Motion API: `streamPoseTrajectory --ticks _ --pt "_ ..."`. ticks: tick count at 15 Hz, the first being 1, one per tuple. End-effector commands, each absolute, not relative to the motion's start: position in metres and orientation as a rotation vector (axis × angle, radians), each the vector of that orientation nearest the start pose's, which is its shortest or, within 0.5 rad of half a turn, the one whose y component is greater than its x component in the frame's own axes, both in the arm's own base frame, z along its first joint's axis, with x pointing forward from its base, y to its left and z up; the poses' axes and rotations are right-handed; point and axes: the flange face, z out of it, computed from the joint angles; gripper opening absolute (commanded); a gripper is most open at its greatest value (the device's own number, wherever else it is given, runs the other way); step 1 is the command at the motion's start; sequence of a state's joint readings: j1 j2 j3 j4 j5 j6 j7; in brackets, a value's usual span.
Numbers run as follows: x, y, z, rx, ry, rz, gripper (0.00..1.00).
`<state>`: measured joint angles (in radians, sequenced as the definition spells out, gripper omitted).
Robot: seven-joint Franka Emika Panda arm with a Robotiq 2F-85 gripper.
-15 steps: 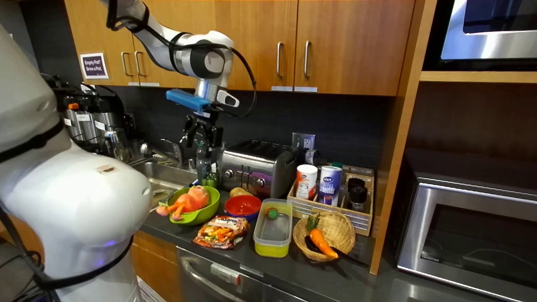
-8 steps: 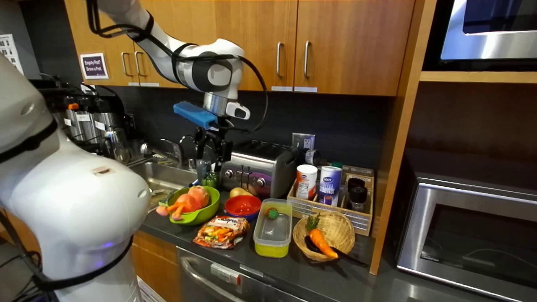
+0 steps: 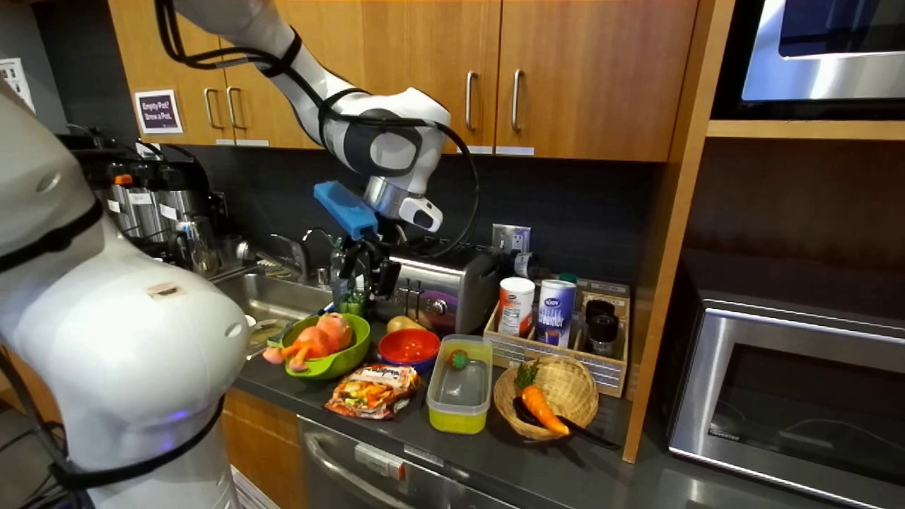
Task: Put the packet in the yellow bowl
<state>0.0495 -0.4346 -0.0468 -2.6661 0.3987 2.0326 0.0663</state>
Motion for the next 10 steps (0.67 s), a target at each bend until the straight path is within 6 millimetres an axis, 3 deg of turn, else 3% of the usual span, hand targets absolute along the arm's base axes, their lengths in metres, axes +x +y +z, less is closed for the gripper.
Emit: streamPoseTrajectory --ticks 1,4,10 --pt "0.364 0.027 0.353 -2.705 0.454 0.341 1.00" --pt "0.370 0.028 0.337 -2.670 0.515 0.357 1.00" --pt "0.387 0.010 0.294 -2.609 0.729 0.270 1.00"
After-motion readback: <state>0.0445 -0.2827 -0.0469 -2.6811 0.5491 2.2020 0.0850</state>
